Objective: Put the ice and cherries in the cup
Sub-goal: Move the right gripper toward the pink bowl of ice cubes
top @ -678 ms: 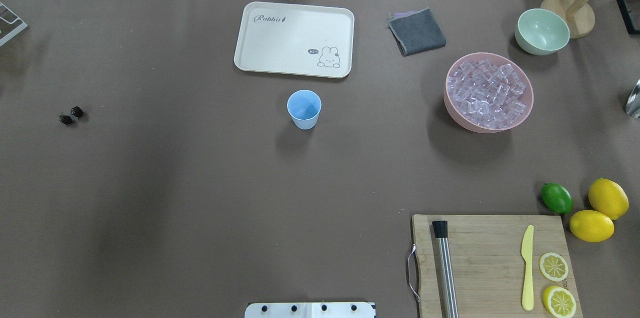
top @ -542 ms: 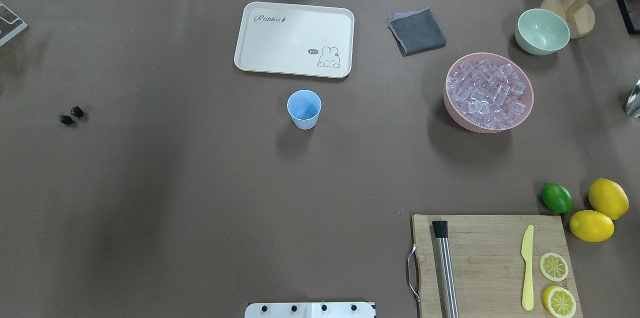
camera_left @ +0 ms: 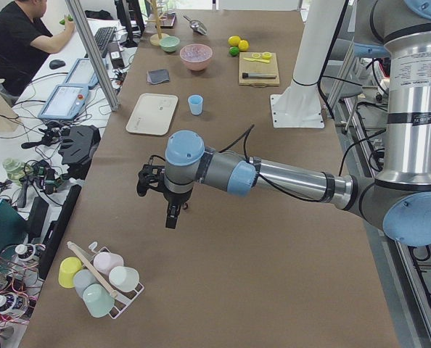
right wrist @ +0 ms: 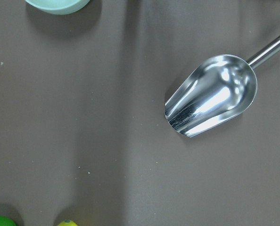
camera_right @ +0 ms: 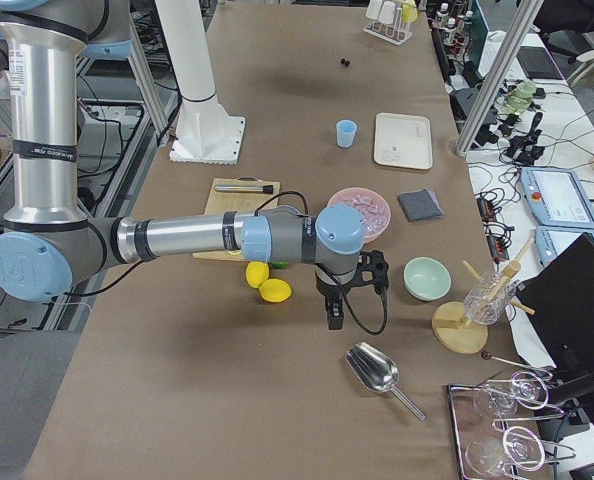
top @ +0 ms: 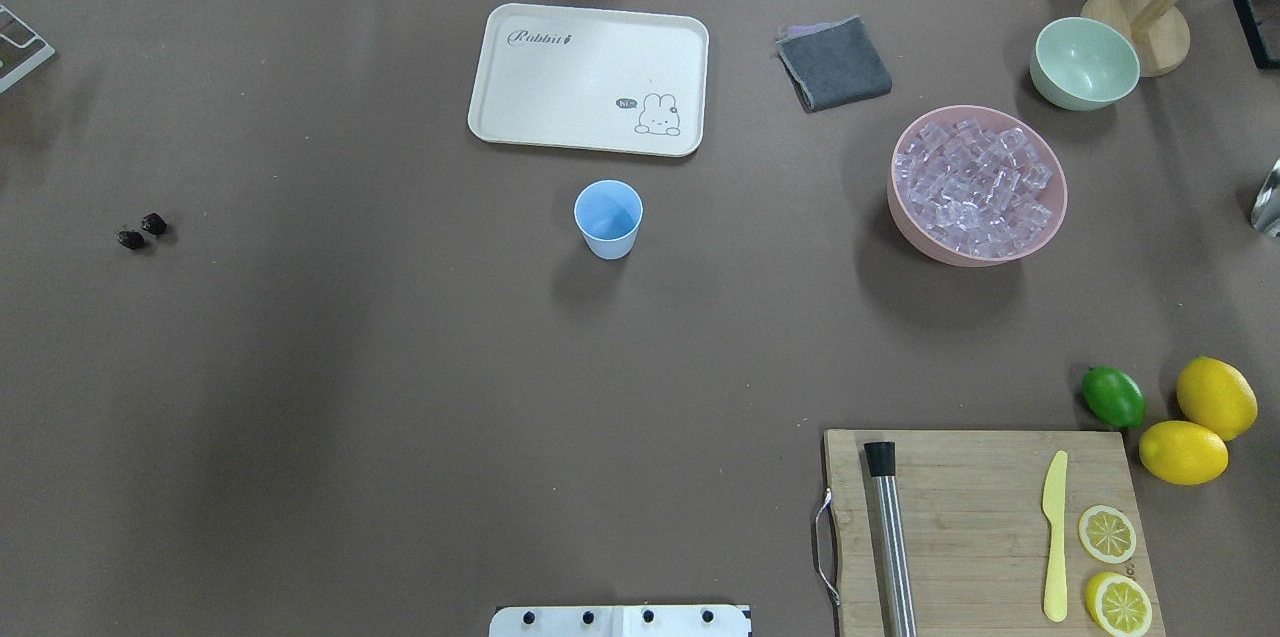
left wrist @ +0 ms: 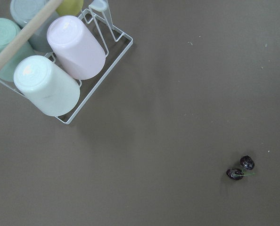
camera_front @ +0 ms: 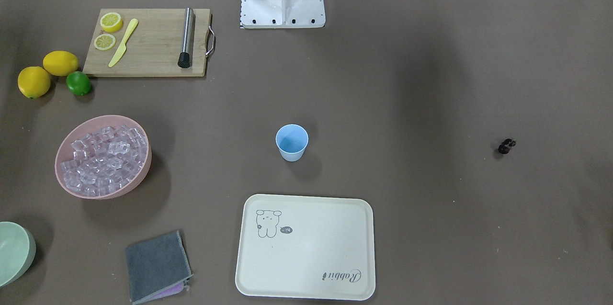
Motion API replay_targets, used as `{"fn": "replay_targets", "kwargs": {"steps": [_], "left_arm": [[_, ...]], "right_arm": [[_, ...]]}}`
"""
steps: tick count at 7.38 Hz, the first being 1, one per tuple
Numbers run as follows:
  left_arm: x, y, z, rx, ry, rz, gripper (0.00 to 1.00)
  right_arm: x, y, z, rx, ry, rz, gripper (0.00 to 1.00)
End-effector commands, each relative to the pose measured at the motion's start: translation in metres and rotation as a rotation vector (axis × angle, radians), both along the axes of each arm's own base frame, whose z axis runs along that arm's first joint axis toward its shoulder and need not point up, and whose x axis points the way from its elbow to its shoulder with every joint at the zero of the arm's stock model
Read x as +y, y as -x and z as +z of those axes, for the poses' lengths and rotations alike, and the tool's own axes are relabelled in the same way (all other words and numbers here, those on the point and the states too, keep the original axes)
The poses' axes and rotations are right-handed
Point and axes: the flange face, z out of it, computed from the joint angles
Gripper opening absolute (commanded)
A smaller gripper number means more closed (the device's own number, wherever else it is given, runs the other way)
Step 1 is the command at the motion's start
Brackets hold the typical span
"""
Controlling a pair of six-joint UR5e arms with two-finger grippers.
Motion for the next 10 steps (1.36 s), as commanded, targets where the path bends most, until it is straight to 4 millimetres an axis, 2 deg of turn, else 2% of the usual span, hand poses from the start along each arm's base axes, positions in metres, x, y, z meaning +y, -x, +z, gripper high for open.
{"fn": "replay_targets", "kwargs": {"steps": [1,2,3,4,5,6,7,8,9,10], "left_arm": [[0.002,-0.013,0.014,0.002,0.062,0.023,0.98],[0.001,-0.014,0.029,-0.001,0.102,0.03,0.98],[-0.005,-0.015,0.03,-0.006,0.1,0.03,0.98],[-0.018,-0.014,0.006,0.0,0.058,0.026,0.98],[-0.03,-0.015,0.002,0.006,0.051,0.029,0.98],[-0.03,-0.016,-0.002,0.011,0.045,0.028,0.98],[-0.016,-0.014,-0.011,0.013,0.025,0.026,0.98],[-0.001,-0.01,-0.006,0.01,0.035,0.017,0.98],[0.0,-0.006,-0.005,0.006,0.04,0.008,0.98],[-0.002,-0.006,-0.006,0.008,0.039,0.008,0.98]], "right_arm": [[0.005,-0.023,-0.004,0.006,0.0,0.049,1.0],[0.018,-0.035,-0.004,-0.009,0.039,0.077,1.0],[0.013,-0.026,-0.028,-0.011,-0.005,0.057,1.0],[-0.013,-0.005,-0.071,-0.009,-0.1,0.011,1.0],[-0.031,0.006,-0.097,-0.024,-0.144,-0.012,1.0],[-0.056,0.048,-0.117,-0.042,-0.141,-0.055,0.98],[-0.08,0.132,-0.16,-0.058,-0.095,-0.056,0.89],[-0.096,0.202,-0.188,-0.019,-0.107,-0.088,0.89],[-0.099,0.273,-0.212,-0.004,-0.164,-0.171,0.89],[-0.101,0.328,-0.234,-0.034,-0.185,-0.196,0.89]]}}
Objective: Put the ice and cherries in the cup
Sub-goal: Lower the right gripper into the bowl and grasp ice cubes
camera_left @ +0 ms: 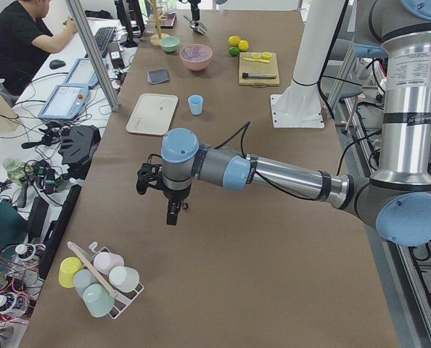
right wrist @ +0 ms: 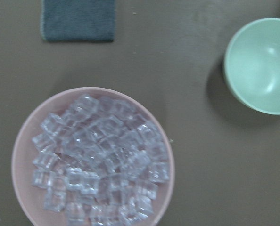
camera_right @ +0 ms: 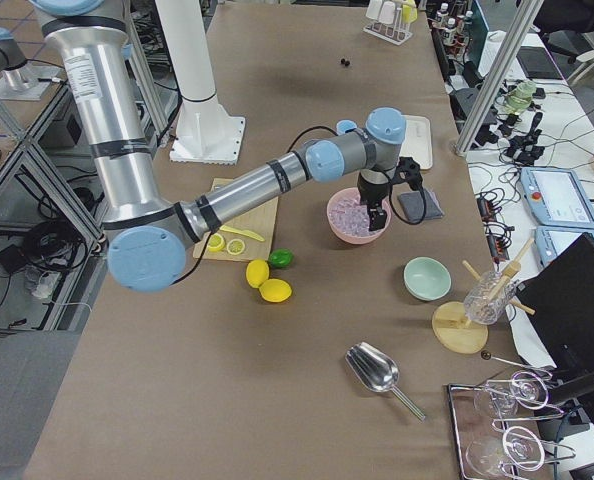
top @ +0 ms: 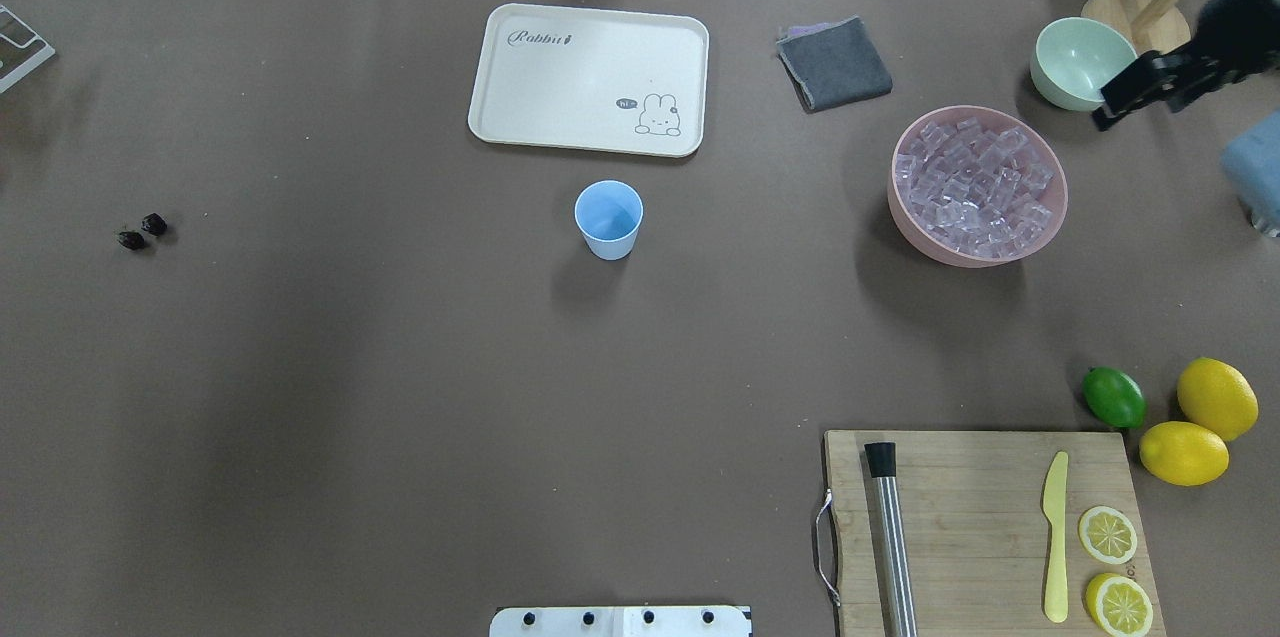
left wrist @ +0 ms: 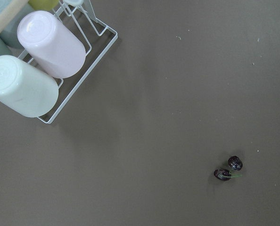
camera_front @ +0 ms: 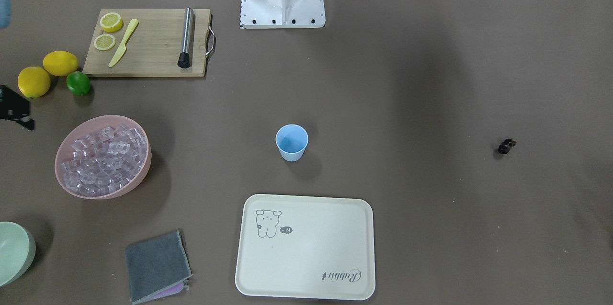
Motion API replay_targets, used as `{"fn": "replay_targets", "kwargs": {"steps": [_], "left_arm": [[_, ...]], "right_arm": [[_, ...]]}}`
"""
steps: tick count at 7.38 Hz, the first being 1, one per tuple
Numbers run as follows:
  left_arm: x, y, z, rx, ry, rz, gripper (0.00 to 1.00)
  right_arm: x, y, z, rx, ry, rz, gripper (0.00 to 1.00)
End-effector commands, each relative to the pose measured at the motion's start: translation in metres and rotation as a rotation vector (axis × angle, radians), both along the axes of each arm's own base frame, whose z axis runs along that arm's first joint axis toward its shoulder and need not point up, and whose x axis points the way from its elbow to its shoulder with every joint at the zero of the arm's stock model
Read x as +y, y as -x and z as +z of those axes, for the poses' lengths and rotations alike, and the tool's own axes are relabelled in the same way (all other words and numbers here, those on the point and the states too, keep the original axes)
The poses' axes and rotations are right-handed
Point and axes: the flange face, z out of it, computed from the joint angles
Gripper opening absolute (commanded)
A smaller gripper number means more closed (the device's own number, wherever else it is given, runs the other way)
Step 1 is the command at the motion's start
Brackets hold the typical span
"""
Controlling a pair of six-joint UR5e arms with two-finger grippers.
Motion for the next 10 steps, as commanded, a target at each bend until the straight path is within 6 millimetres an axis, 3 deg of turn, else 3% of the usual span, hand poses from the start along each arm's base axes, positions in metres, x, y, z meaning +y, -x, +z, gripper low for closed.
{"fn": "replay_targets", "kwargs": {"steps": [1,2,3,4,5,7,8,9,10], "left_arm": [[0.001,0.001,0.013,-0.001,0.027,-0.001,0.98],[0.008,0.002,0.033,-0.016,0.062,-0.006,0.98],[0.012,0.002,0.027,-0.01,0.063,-0.013,0.98],[0.012,0.001,0.029,0.008,0.07,-0.008,0.98],[0.012,0.0,0.042,0.024,0.095,-0.004,0.98],[0.011,0.0,0.042,0.028,0.095,-0.004,0.98],[0.005,0.0,0.042,0.027,0.096,-0.004,0.98],[0.002,0.0,0.04,0.029,0.096,-0.005,0.98],[0.0,0.0,0.037,0.029,0.09,-0.005,0.98]], "right_arm": [[-0.002,0.118,-0.021,-0.027,0.003,-0.018,0.89],[-0.023,0.15,0.019,-0.024,-0.002,-0.033,0.86],[-0.043,0.15,0.053,-0.036,-0.008,-0.019,0.83],[-0.057,0.118,0.046,-0.061,0.002,0.02,0.82],[-0.051,0.106,0.046,-0.058,0.038,0.028,0.82],[-0.038,0.107,0.012,-0.049,0.083,0.045,0.82],[-0.006,0.108,0.023,-0.048,0.089,0.065,0.82],[0.008,0.103,0.03,-0.043,0.076,0.058,0.78],[0.014,0.115,0.039,-0.015,0.072,0.053,0.77]]}}
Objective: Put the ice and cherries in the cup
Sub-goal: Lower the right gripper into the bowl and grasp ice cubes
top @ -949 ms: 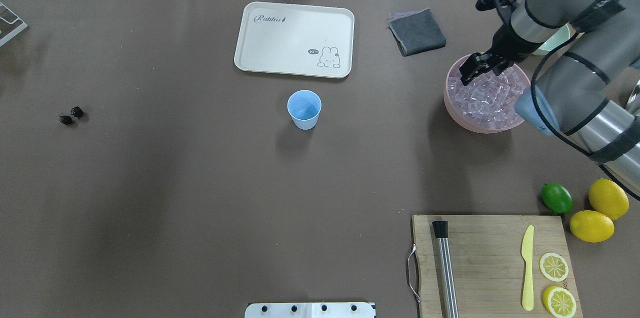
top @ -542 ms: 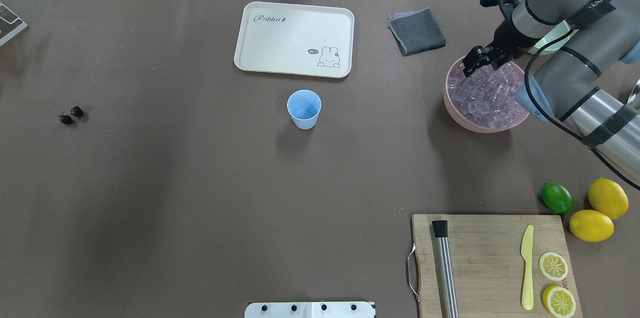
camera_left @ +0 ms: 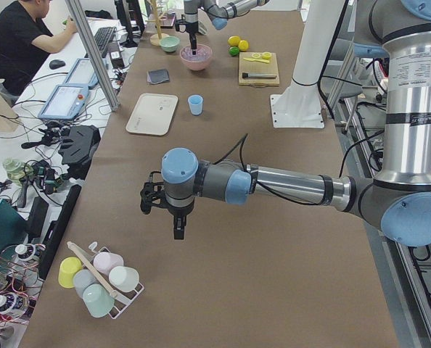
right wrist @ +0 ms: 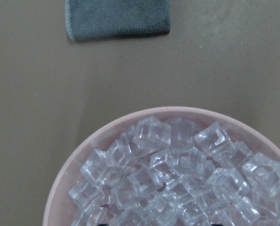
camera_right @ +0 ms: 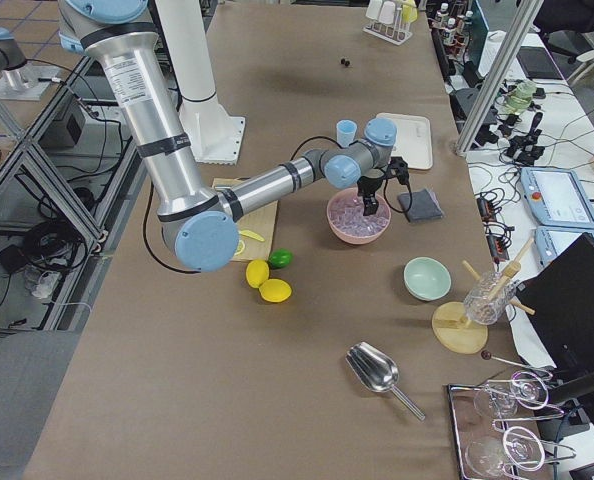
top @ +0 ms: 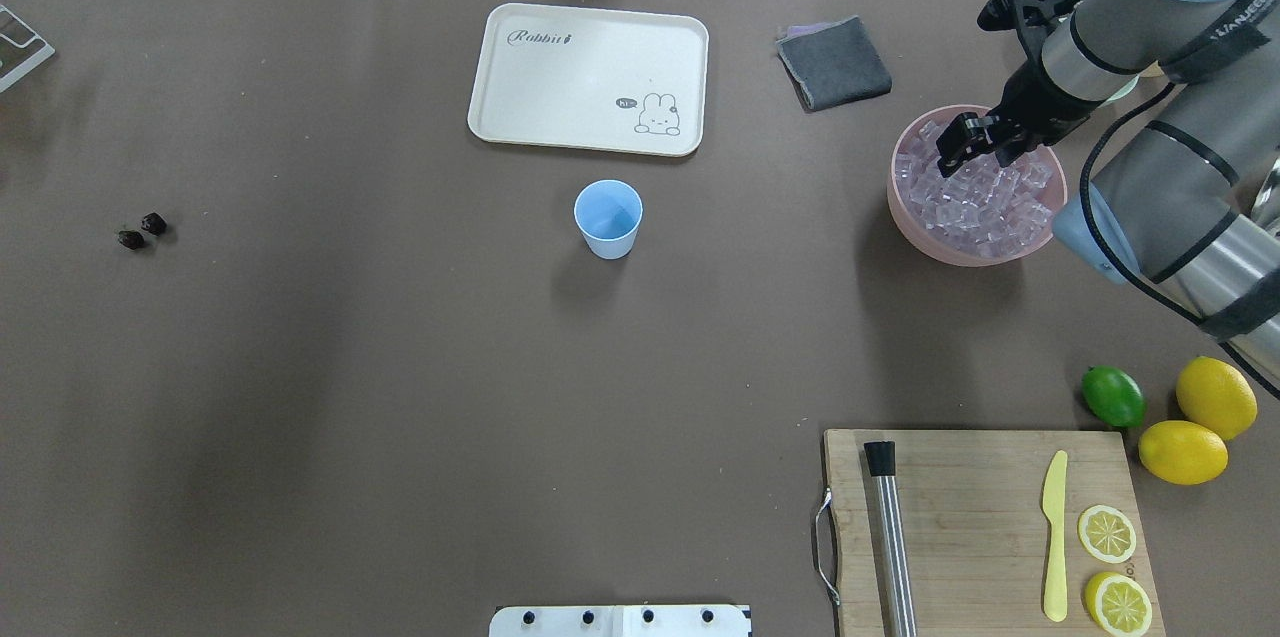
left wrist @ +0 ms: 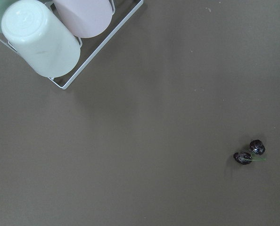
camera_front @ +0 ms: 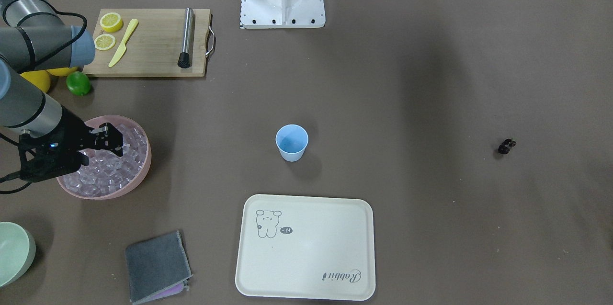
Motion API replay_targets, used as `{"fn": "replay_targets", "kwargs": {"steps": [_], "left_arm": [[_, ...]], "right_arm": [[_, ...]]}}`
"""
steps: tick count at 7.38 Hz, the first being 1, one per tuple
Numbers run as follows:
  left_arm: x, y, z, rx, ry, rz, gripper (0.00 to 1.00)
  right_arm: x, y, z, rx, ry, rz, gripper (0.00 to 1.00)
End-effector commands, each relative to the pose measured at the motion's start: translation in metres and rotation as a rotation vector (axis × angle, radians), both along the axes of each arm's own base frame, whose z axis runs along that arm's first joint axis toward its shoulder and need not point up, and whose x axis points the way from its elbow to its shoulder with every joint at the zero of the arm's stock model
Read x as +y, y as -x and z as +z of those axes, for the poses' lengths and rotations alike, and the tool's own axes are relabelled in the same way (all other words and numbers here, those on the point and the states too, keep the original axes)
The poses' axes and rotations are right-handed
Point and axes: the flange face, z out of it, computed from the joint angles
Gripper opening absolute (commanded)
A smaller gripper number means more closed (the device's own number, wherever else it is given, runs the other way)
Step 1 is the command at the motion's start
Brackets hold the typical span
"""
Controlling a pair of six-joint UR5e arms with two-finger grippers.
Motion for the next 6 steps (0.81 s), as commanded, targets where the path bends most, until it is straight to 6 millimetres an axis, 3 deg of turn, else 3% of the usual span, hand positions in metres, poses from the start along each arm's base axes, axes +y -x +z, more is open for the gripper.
{"fn": "replay_targets", "kwargs": {"steps": [1,2,3,5,6], "left_arm": [[-0.003,0.0,-0.003,-0.001,-0.005,0.0,0.98],[-0.004,0.0,-0.003,-0.001,-0.006,0.0,0.98],[-0.004,0.0,-0.004,0.001,-0.006,0.0,0.98],[-0.005,0.0,-0.004,0.001,-0.005,-0.001,0.98],[-0.005,-0.001,-0.003,0.001,-0.004,0.0,0.98]], "right_arm": [[0.026,0.037,0.004,0.055,-0.016,0.002,0.8],[0.031,0.062,0.002,0.063,-0.021,-0.027,0.79],[0.026,0.058,0.002,0.059,-0.027,-0.032,0.72],[0.01,0.032,0.013,0.077,-0.08,-0.062,0.74],[0.01,0.031,0.021,0.082,-0.073,-0.063,0.74]]}}
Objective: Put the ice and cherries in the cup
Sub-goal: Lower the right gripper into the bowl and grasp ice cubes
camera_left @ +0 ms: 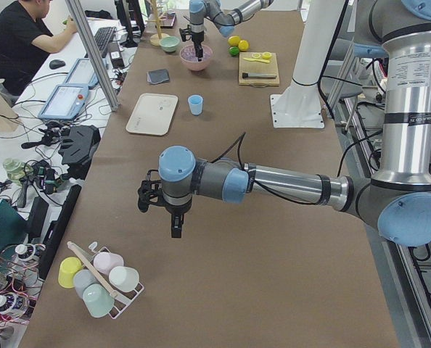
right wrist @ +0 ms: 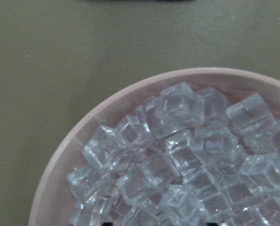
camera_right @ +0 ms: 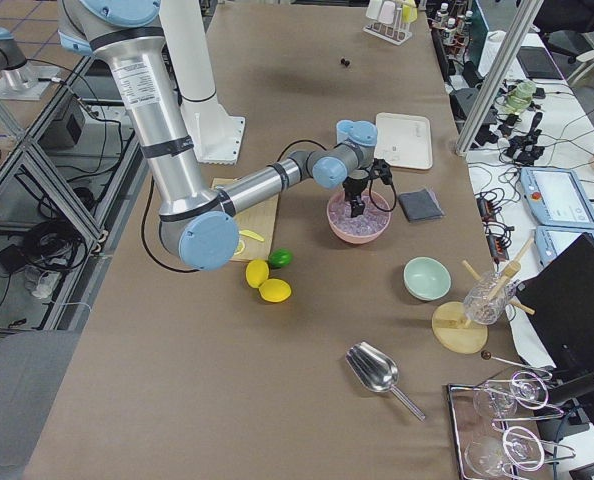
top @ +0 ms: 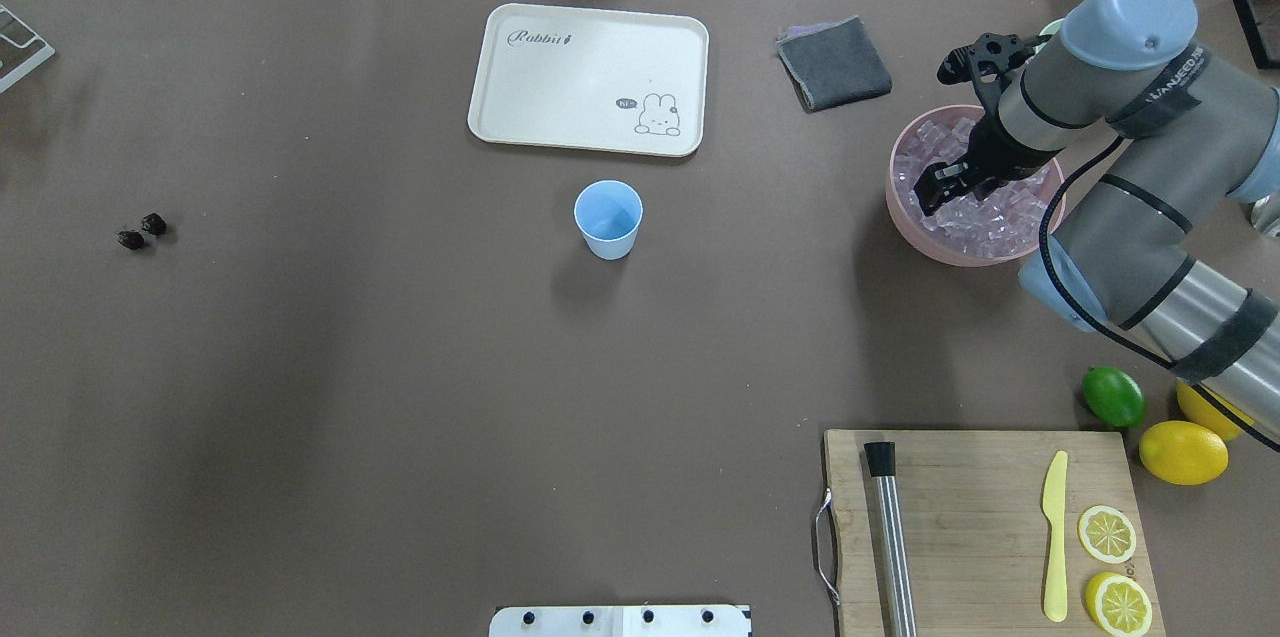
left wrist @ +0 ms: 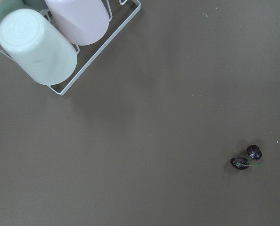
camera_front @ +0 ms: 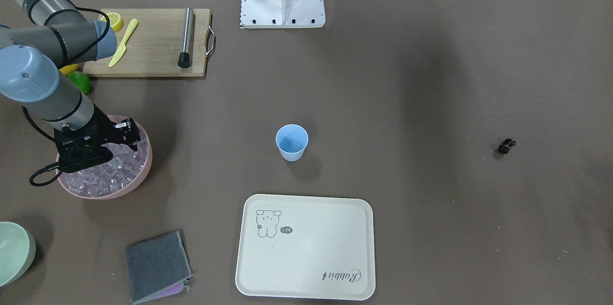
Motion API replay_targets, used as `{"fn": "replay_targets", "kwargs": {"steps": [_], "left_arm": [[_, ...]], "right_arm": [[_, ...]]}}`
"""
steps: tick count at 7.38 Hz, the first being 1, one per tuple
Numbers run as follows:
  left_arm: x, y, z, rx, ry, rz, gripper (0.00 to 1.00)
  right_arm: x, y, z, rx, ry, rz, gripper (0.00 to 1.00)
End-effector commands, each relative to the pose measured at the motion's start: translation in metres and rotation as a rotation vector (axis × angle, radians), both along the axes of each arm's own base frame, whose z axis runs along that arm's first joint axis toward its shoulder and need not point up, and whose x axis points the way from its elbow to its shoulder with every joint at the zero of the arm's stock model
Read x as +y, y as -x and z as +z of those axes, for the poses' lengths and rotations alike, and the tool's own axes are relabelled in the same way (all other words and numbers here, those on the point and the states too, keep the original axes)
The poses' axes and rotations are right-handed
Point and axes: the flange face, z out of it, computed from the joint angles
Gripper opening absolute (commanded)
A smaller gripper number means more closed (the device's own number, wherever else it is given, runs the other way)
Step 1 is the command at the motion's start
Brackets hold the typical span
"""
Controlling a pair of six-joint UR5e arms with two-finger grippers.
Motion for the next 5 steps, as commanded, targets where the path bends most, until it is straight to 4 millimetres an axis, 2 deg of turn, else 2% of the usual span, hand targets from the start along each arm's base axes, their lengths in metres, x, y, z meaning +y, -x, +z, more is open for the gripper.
{"fn": "replay_targets", "kwargs": {"steps": [1,3,5], "left_arm": [[-0.006,0.0,-0.005,0.0,-0.01,-0.001,0.98],[-0.017,-0.001,-0.007,-0.001,-0.013,0.001,0.98],[-0.018,-0.001,-0.006,-0.001,-0.012,0.001,0.98]], "right_arm": [[-0.004,-0.007,0.009,0.008,0.0,0.0,0.74],[-0.002,-0.002,0.0,-0.01,0.01,-0.003,0.73],[0.002,-0.003,0.009,-0.016,0.034,-0.011,0.74]]}}
